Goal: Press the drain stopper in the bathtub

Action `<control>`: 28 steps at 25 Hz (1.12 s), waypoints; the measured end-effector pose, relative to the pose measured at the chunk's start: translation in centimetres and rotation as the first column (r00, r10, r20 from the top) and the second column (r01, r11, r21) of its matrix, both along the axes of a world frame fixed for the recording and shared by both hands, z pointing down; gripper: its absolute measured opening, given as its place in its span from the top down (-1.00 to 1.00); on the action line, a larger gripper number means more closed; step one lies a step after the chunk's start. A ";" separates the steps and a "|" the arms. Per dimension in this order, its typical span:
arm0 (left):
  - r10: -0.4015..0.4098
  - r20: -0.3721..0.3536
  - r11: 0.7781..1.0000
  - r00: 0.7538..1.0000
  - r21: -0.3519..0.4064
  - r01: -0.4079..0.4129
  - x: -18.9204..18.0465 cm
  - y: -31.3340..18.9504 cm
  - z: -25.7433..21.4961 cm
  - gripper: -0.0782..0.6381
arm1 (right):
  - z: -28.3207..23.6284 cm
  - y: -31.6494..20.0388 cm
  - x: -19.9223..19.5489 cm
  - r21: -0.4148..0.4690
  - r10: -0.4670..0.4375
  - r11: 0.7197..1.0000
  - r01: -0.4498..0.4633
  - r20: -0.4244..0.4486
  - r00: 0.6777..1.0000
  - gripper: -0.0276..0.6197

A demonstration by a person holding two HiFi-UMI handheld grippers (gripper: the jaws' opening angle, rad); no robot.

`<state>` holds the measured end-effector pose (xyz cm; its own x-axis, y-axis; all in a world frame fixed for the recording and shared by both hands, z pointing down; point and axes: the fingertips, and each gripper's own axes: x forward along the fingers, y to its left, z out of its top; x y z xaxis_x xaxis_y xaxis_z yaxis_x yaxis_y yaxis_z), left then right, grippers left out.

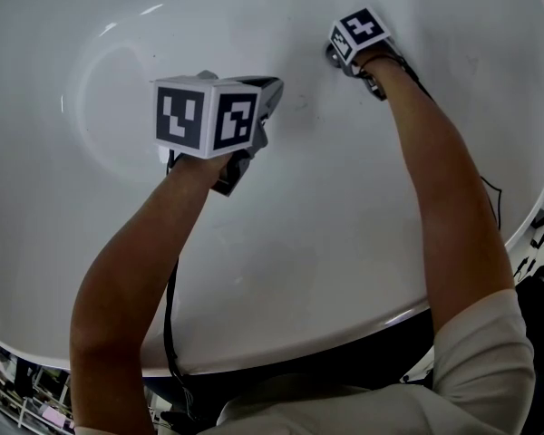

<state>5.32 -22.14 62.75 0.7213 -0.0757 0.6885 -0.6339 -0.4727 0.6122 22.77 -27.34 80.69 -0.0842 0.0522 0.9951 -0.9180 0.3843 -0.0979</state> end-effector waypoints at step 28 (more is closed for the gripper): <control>0.015 0.024 0.999 1.000 0.040 -0.016 -0.5 -0.5 -2.1 0.76 | -1.5 0.0 -0.2 -0.015 -0.128 0.992 0.127 -0.100 0.987 0.86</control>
